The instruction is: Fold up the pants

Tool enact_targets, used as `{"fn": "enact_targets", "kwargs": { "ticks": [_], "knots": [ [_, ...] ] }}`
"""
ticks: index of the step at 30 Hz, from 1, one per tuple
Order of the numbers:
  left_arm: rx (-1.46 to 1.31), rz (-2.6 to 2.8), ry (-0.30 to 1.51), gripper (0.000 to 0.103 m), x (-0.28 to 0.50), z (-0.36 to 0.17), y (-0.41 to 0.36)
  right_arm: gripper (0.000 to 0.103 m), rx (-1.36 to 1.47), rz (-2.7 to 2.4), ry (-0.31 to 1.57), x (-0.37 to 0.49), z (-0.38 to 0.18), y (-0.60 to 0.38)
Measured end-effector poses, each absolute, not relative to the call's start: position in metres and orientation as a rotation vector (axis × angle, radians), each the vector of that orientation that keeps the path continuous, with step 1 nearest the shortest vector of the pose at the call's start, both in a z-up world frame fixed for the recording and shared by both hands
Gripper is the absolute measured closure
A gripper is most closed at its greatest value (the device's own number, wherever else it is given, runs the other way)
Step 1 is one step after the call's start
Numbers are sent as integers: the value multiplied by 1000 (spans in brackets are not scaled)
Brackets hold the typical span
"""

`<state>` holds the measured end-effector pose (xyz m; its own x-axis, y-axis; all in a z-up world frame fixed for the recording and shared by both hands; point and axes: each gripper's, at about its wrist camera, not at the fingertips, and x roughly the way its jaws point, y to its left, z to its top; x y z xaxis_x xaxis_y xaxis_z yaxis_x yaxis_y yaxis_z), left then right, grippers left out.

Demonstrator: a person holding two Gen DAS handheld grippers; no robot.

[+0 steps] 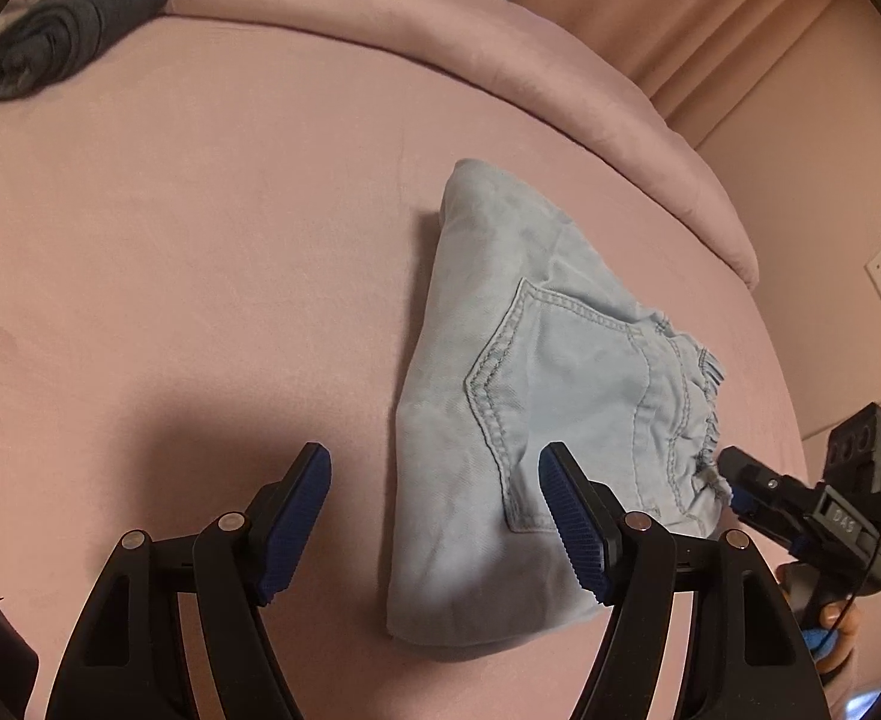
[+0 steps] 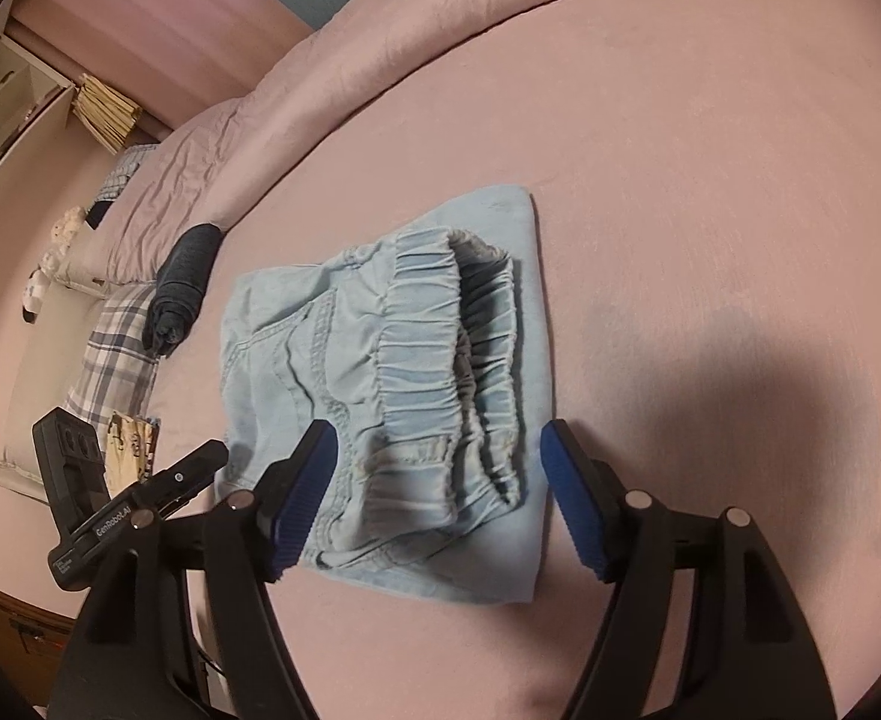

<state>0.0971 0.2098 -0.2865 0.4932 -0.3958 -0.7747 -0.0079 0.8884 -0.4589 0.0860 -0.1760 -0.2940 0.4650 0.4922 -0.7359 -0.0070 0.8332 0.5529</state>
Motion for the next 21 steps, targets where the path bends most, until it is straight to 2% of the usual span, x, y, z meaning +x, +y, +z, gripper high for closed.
{"fn": "enact_targets", "kwargs": {
  "ticks": [12,21],
  "knots": [
    [-435,-272,1056,31,104,-291,207,31,497,328,1101,104,-305,-170],
    [-390,-292,1059,31,108,-292,204,27,467,341,1105,111,-308,-166]
  ]
}}
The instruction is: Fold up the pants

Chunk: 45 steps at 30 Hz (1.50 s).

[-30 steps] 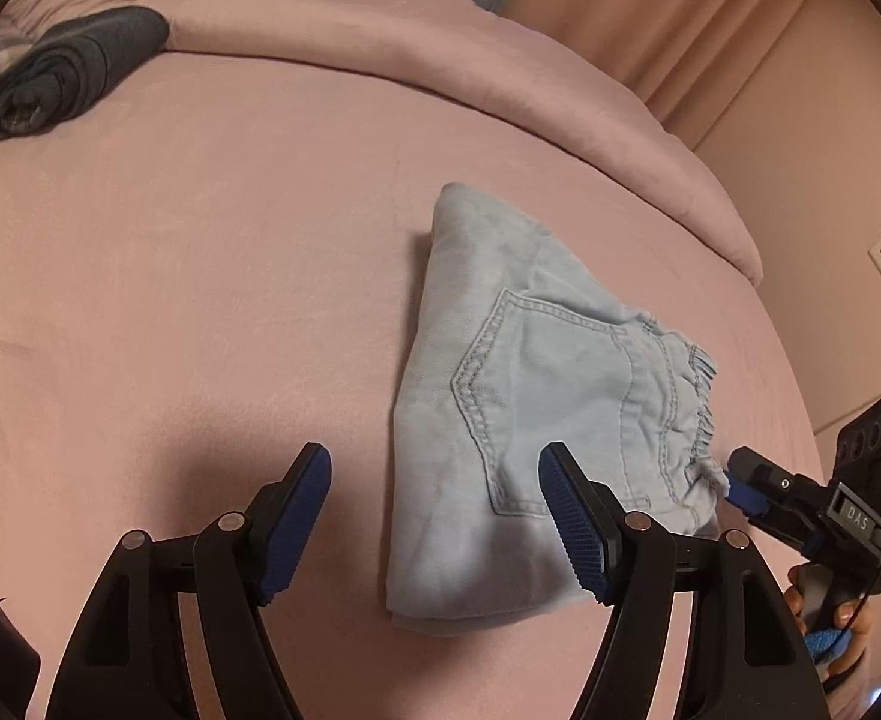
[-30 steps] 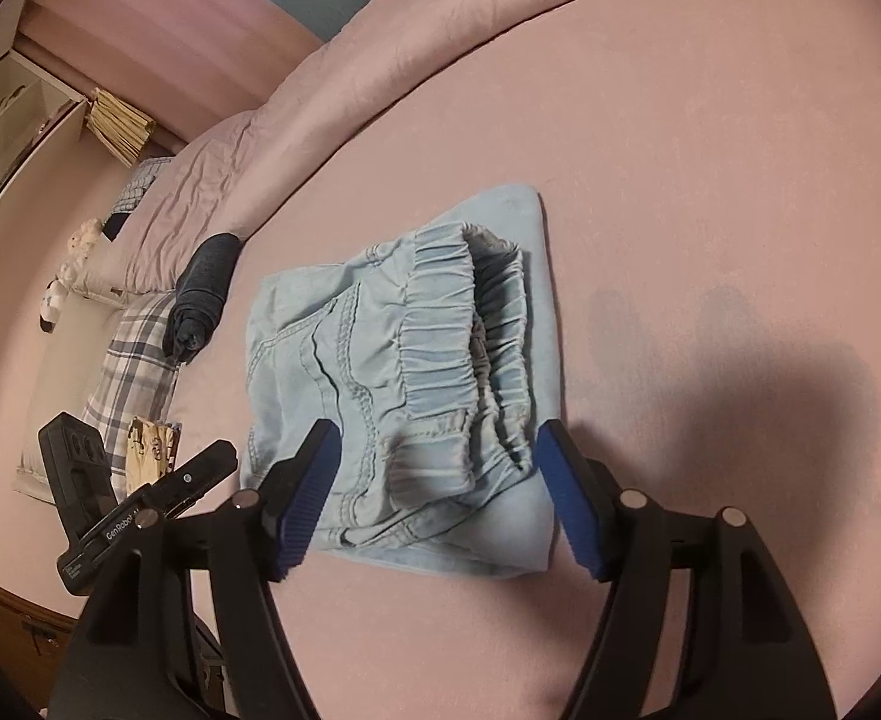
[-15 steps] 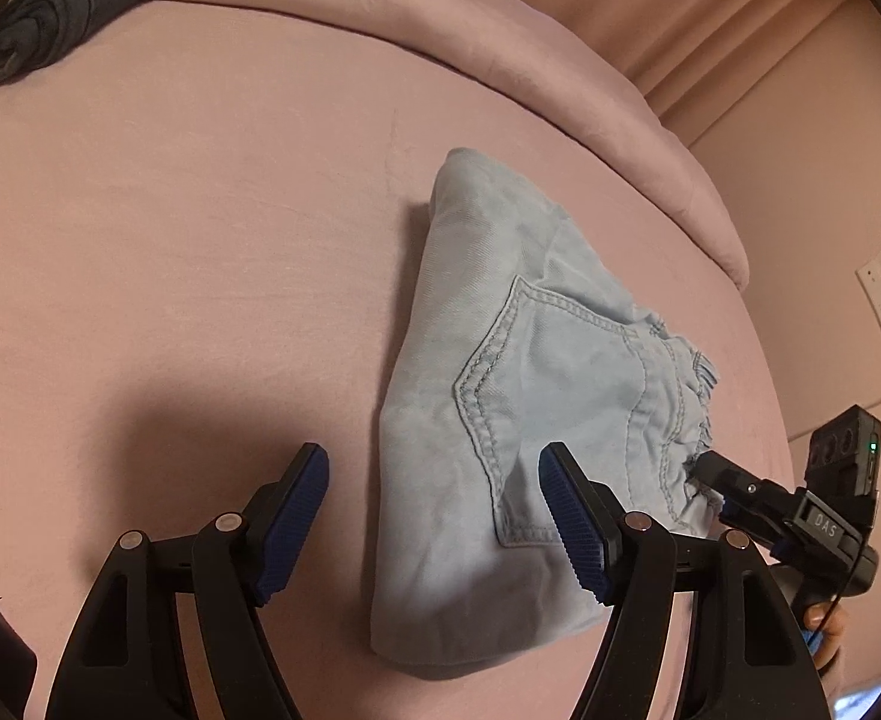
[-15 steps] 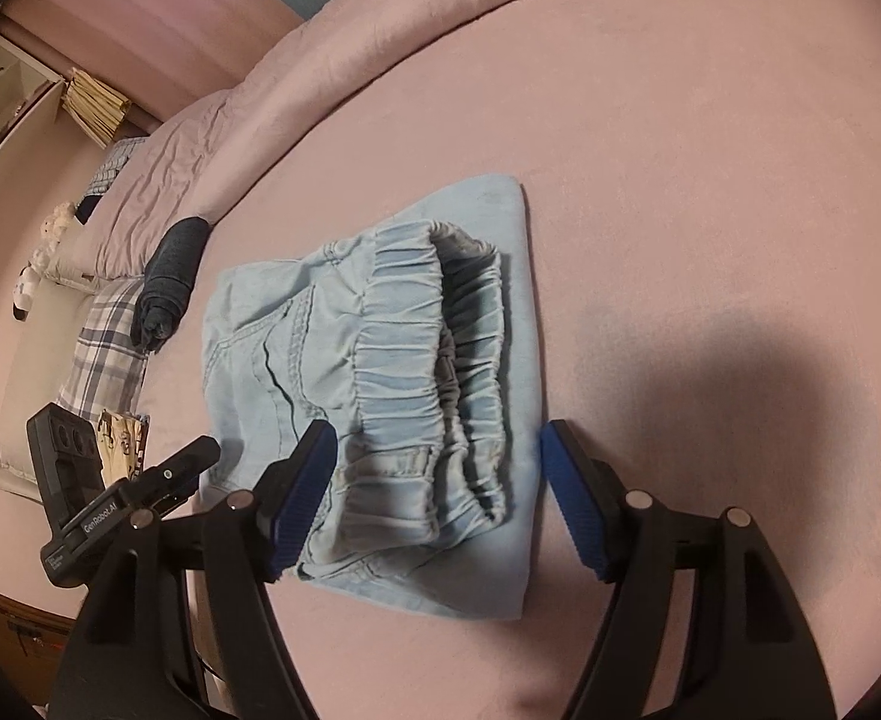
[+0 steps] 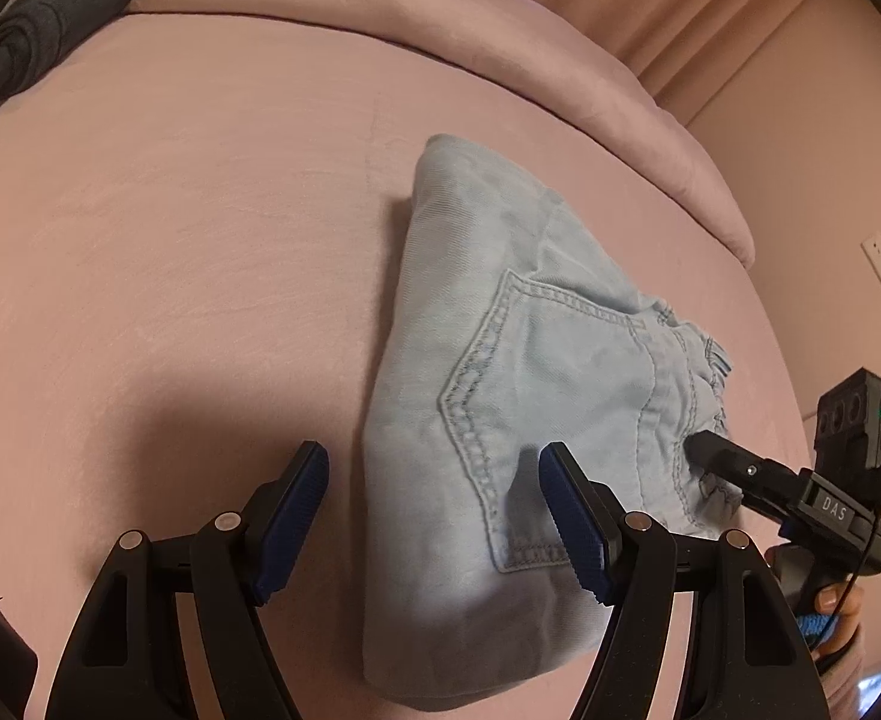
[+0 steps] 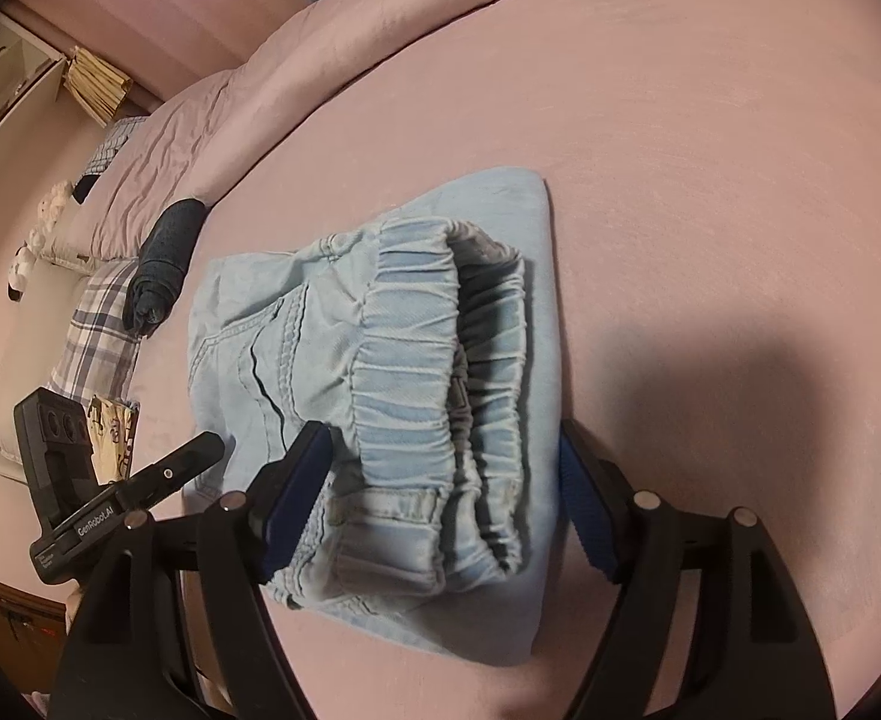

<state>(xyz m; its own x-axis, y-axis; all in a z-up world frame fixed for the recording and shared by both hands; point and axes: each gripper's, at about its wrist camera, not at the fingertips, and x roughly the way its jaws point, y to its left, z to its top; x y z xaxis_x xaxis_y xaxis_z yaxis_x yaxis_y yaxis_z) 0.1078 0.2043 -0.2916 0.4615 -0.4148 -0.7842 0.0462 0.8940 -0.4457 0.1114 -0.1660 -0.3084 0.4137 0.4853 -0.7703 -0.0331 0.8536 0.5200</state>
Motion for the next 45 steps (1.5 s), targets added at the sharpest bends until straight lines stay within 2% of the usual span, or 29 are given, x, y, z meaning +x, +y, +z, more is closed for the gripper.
{"fn": "enact_targets", "kwargs": {
  "ticks": [8,15,16,18,21,26,30,40,45],
  "knots": [
    [-381,-310,1050,31,108,-295,201,15,396,365,1088,113,-309,-149],
    [-368,-309,1042,32,107,-295,200,15,317,356,1060,108,-310,-138],
    [-368,-312,1043,32,107,-295,200,17,317,352,1059,108,-309,-138],
    [-375,-327,1046,42,108,-295,197,23,318,352,1056,108,-308,-138],
    [-381,-324,1044,47,109,-294,196,30,309,359,1049,107,-306,-137],
    [-391,-295,1030,51,106,-295,193,44,320,363,1041,103,-304,-132],
    [-351,-257,1043,52,106,-295,185,51,300,336,1021,100,-302,-124],
    [-366,-249,1031,53,104,-294,185,58,220,294,994,95,-294,-110],
    [-412,-250,1016,62,99,-293,192,61,194,298,949,88,-285,-105]
  ]
}}
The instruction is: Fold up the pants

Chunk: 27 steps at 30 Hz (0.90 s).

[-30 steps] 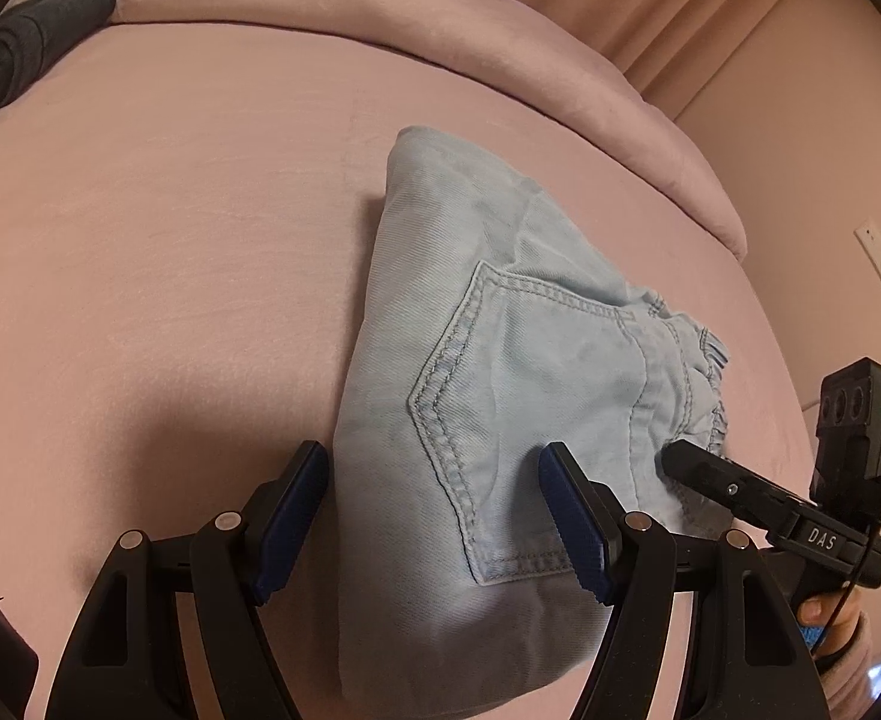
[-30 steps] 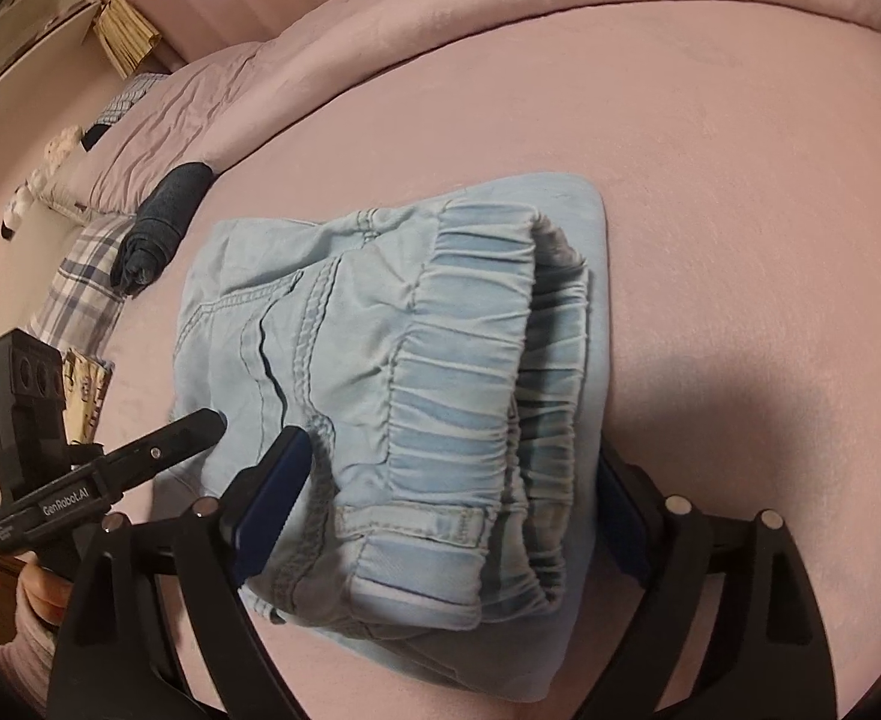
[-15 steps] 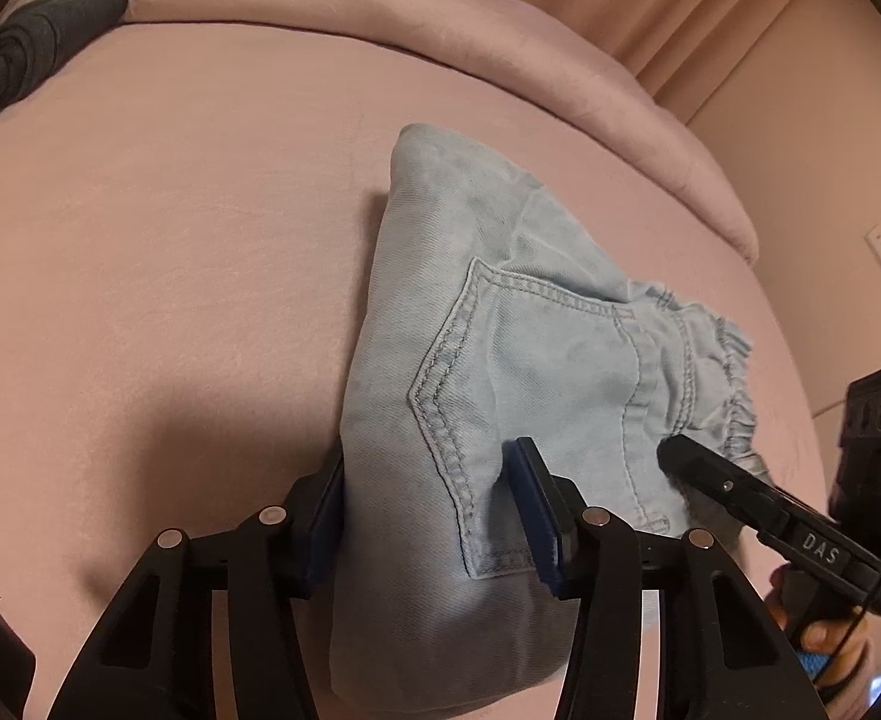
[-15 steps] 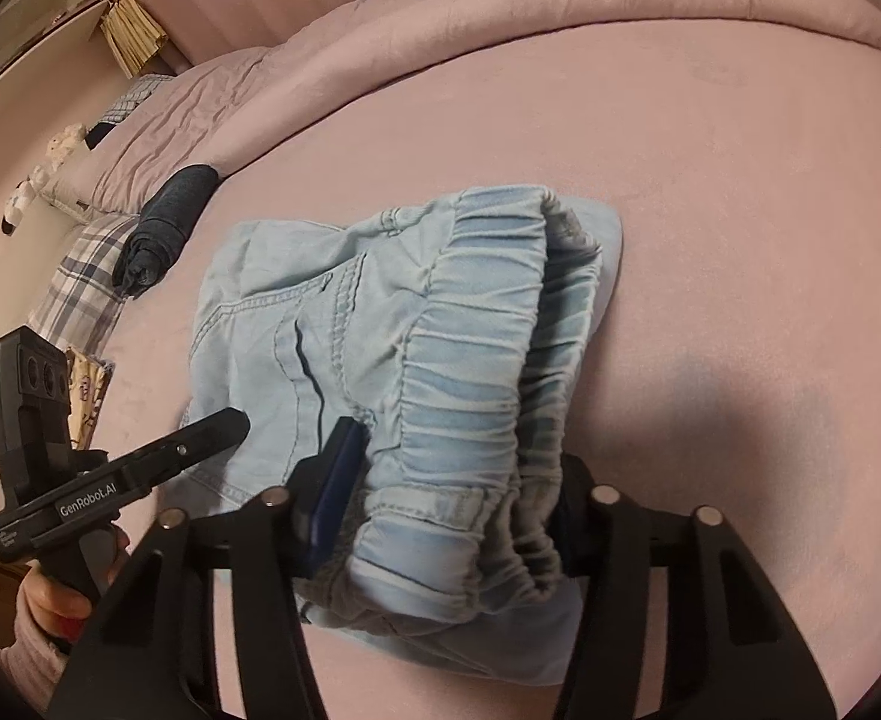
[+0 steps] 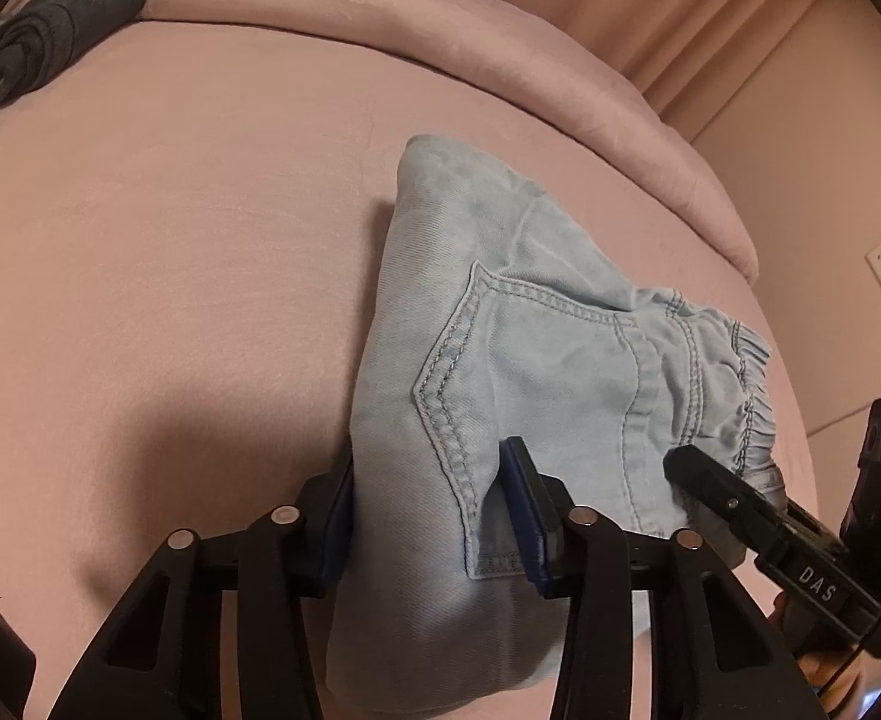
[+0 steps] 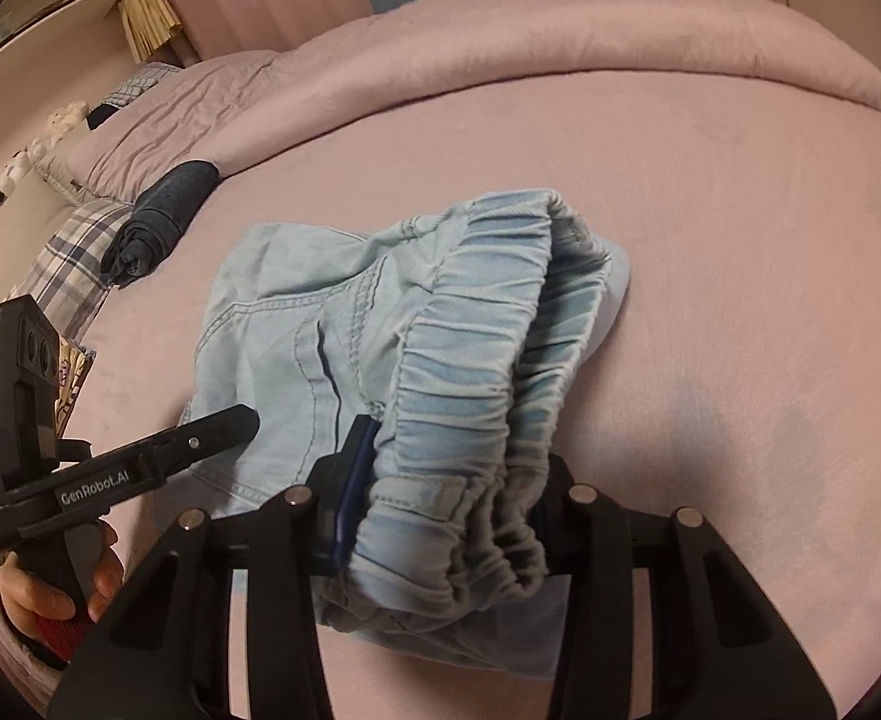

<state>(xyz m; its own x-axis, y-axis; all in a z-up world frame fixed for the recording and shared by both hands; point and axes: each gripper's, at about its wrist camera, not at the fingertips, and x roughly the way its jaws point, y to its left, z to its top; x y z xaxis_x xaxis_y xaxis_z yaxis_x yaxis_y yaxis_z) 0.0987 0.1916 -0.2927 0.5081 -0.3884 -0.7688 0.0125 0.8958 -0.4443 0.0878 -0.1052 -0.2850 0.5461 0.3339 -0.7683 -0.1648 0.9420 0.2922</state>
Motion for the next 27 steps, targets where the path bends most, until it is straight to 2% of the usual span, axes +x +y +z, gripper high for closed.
{"fn": "enact_targets", "kwargs": {
  "ticks": [8,27],
  "knots": [
    [-400,-263,968,73,85,-277,197,63,131,319,880,76,-267,-92],
    [-414,-266,859,73,42,-245,222,64,50,393,767,44,-227,-63]
  ]
}}
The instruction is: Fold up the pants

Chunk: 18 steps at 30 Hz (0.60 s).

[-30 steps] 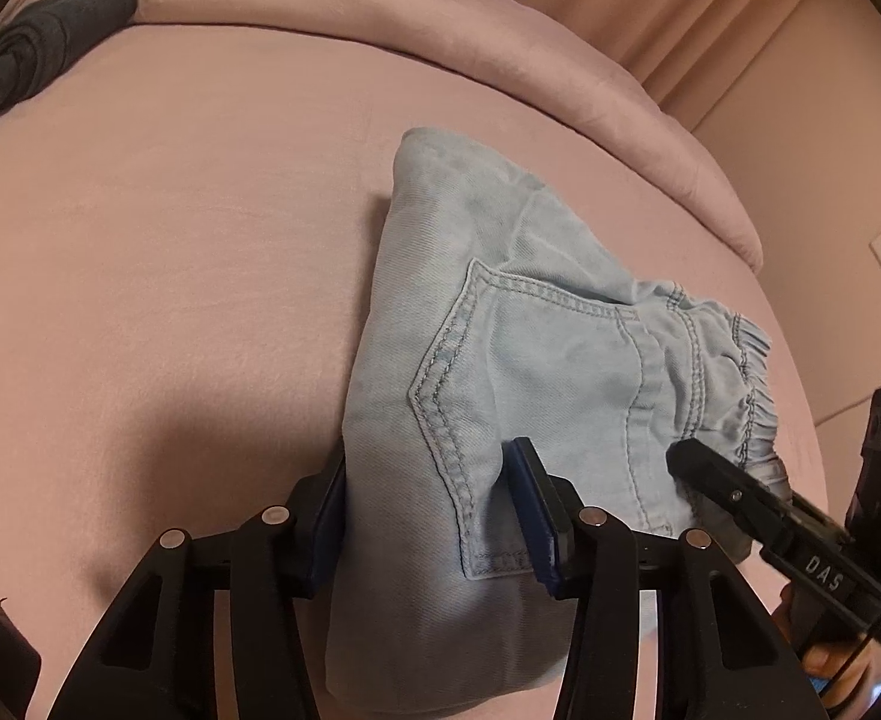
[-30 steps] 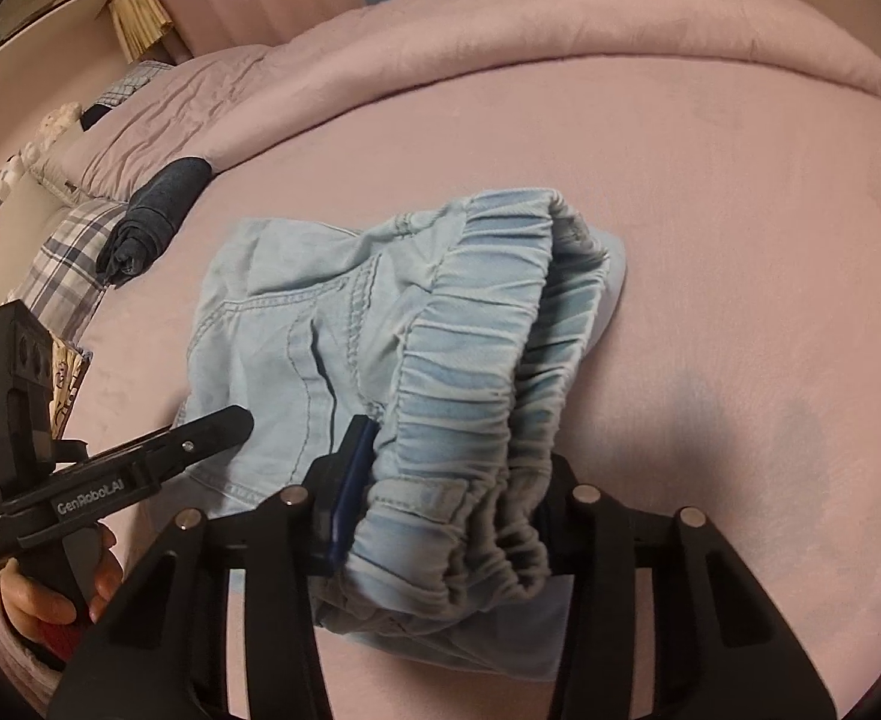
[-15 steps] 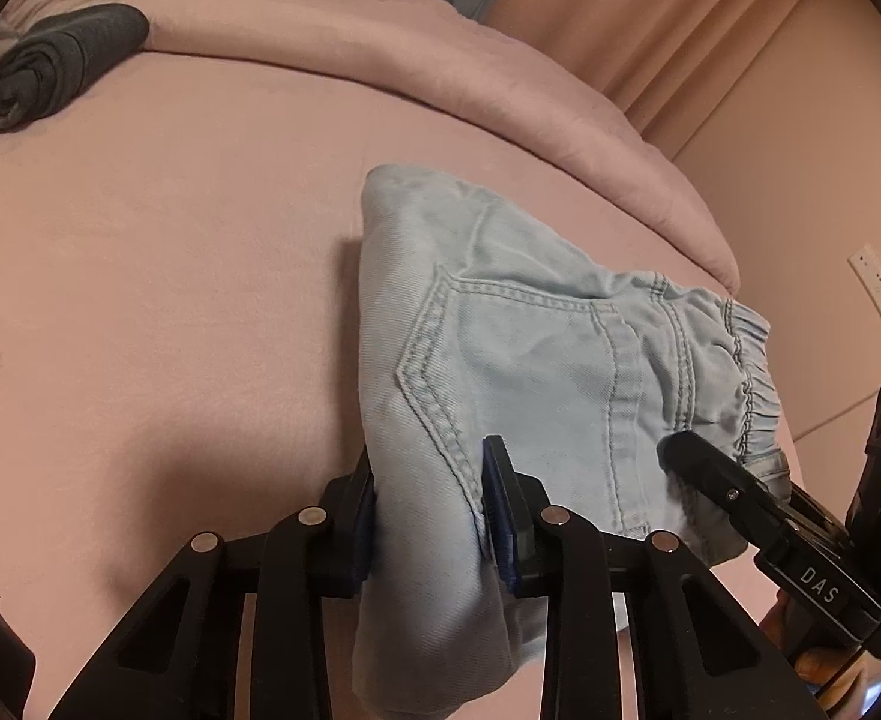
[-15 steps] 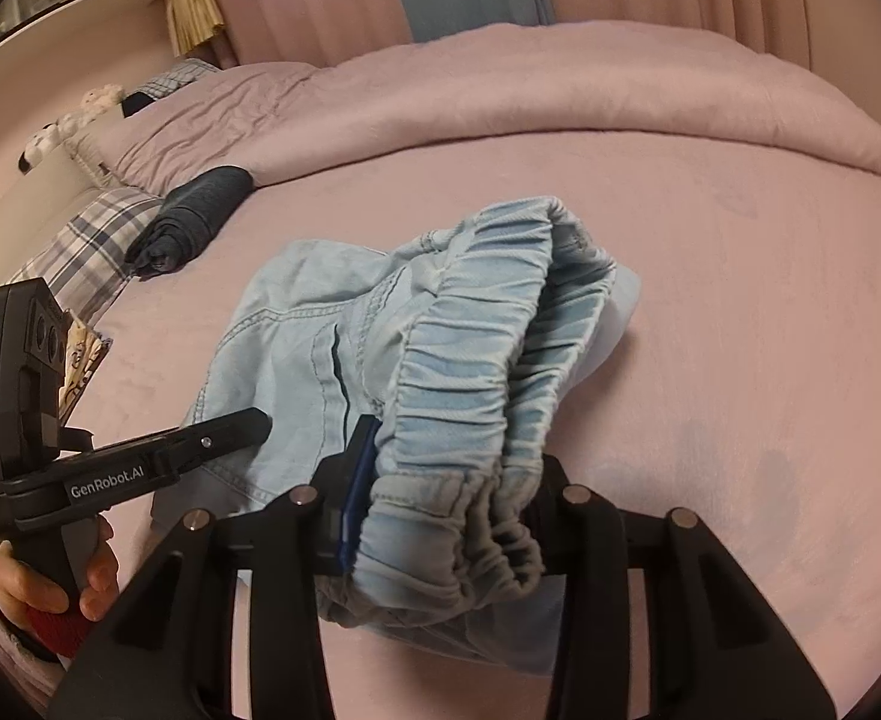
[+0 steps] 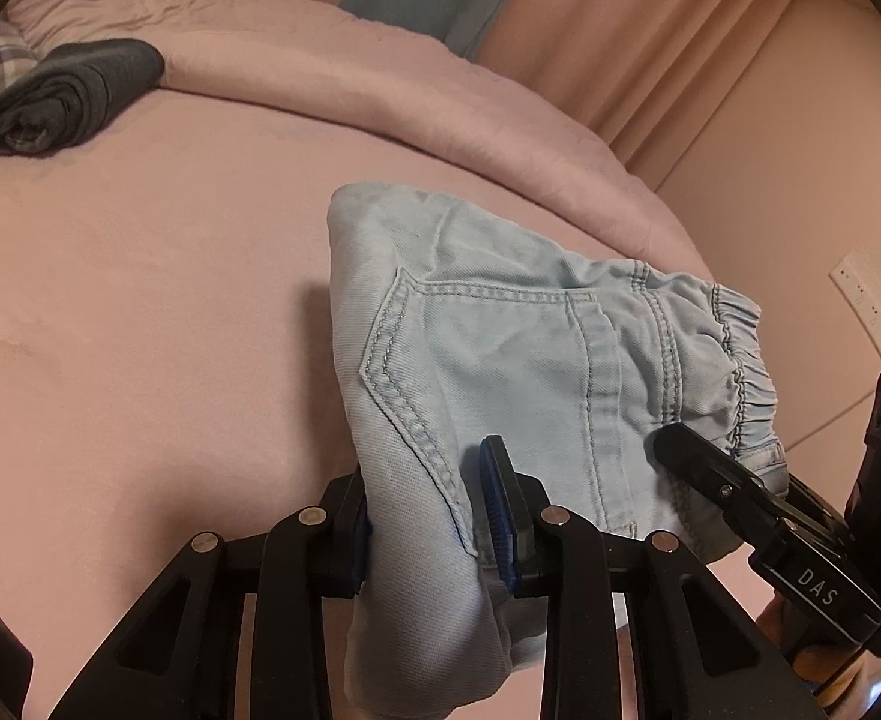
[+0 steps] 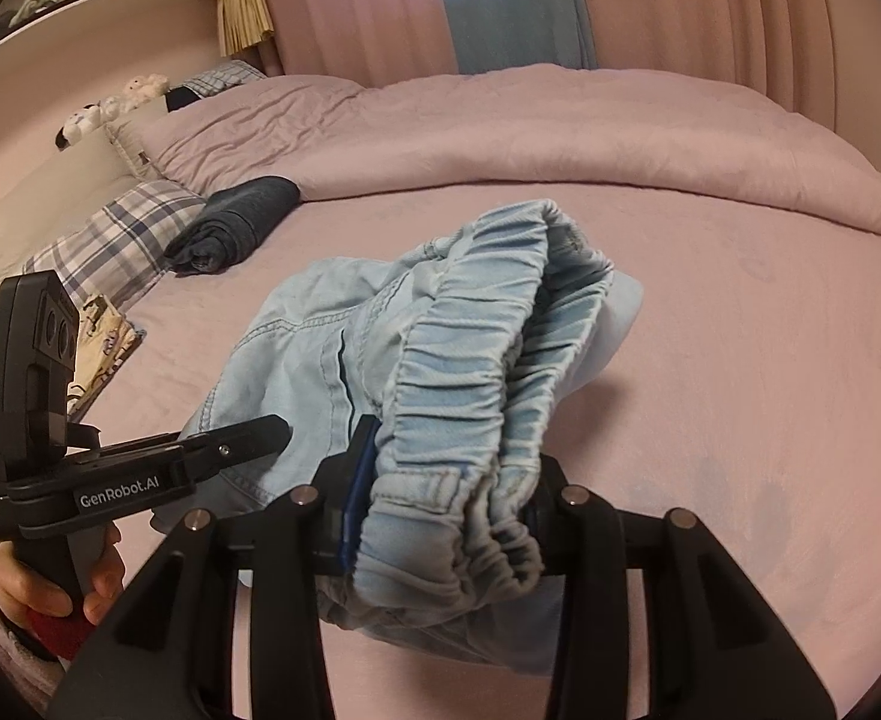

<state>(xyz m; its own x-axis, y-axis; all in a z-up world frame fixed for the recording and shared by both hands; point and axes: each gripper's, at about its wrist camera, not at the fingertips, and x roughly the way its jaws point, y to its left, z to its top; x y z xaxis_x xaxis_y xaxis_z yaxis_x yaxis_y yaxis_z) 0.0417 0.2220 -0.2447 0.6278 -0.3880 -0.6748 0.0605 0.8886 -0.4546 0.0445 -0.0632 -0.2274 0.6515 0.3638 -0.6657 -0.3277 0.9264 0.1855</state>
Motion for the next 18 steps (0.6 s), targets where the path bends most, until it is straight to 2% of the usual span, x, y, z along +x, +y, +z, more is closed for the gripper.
{"fn": "enact_targets", "kwargs": {
  "ticks": [18],
  "knots": [
    [-397,-251,768,73,52,-217,247,64,17,436,692,53,-198,-37]
  ]
}}
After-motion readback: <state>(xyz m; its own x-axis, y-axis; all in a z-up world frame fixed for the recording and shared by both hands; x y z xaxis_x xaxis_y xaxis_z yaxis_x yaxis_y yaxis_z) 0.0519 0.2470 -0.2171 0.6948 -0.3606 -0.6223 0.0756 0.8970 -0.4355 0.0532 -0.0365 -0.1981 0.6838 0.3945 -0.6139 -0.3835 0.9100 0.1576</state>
